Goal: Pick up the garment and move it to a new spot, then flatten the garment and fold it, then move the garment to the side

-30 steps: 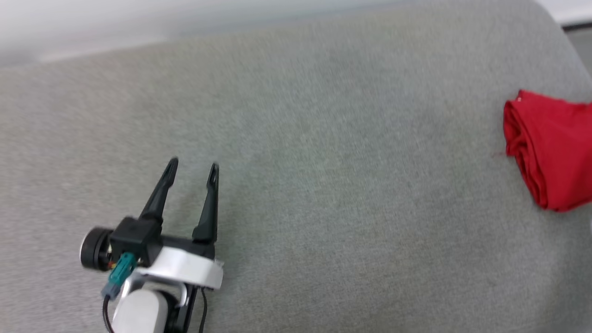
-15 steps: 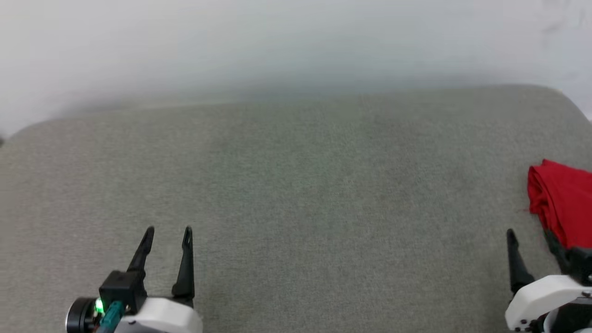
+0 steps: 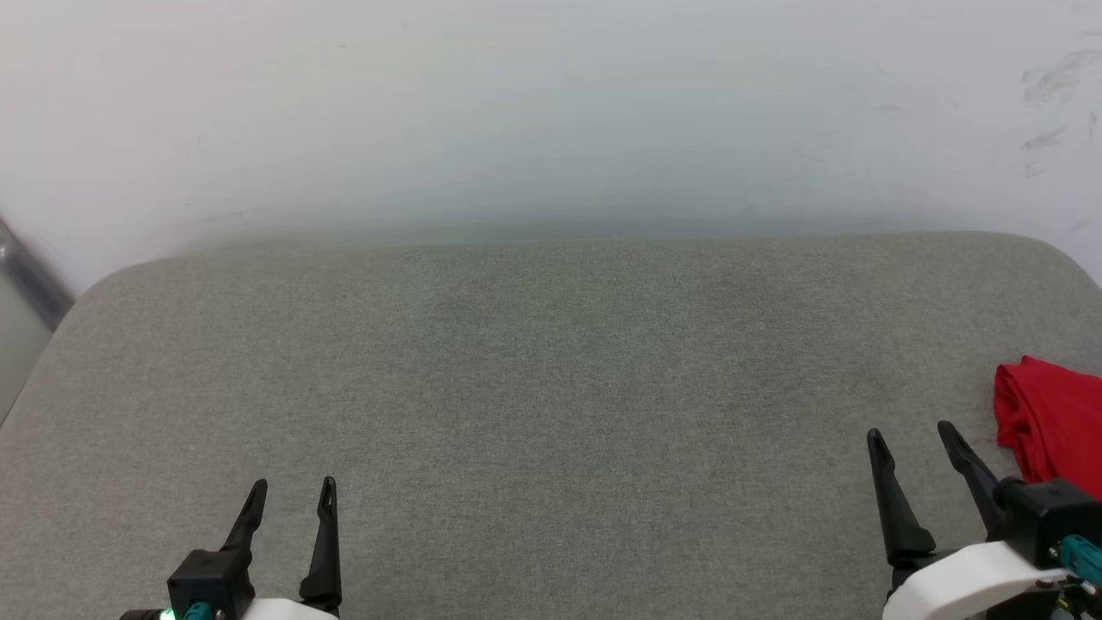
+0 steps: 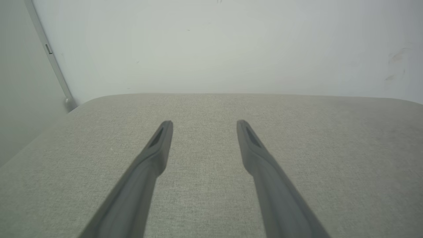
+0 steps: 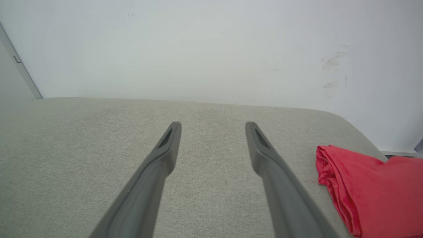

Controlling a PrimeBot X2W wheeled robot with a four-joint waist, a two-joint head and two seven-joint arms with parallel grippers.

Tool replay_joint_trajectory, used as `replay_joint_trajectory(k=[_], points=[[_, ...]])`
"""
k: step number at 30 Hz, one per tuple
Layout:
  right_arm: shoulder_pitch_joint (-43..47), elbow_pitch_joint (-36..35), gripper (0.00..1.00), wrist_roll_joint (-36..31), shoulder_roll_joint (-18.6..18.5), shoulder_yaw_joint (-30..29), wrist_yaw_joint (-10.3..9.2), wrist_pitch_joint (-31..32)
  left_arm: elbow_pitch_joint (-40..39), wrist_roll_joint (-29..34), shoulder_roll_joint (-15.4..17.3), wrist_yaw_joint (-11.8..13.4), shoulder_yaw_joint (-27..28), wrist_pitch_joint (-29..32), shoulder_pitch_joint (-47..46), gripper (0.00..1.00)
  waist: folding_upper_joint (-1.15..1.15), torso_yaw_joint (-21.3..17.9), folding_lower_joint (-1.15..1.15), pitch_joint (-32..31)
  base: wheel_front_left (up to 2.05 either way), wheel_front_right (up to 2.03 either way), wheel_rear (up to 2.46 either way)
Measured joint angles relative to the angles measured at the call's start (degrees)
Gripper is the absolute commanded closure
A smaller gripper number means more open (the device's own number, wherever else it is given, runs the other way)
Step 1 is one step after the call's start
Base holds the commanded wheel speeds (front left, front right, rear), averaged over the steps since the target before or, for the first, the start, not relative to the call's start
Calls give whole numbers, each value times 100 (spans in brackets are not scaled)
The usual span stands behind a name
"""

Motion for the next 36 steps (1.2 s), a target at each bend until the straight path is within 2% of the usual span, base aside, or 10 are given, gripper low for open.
replay_joint_trajectory(k=[9, 23, 24, 30, 36], points=[[345, -489, 0, 8, 64, 132, -1, 110, 30, 2, -2, 7, -29, 0, 70, 0, 0, -74, 0, -87, 0, 0, 0], [344, -512, 0, 57, 86, 231, -1, 154, 41, 31, 13, -21, 0, 0, 25, 0, 0, -148, 1, -98, 0, 0, 0], [343, -502, 100, 59, 86, 231, -1, 154, 37, 36, 5, -23, 7, 0, 21, 100, 0, -148, 1, -104, 0, 0, 0], [424, -226, 100, 97, 86, 246, 0, 157, 292, -13, -114, -26, -16, 56, 172, 100, 0, -148, 1, -104, 0, 0, 0], [409, -58, 100, 834, 80, 247, -1, 154, 347, -625, -161, -104, 76, 238, 140, 100, 0, -148, 1, -82, 0, 0, 0]])
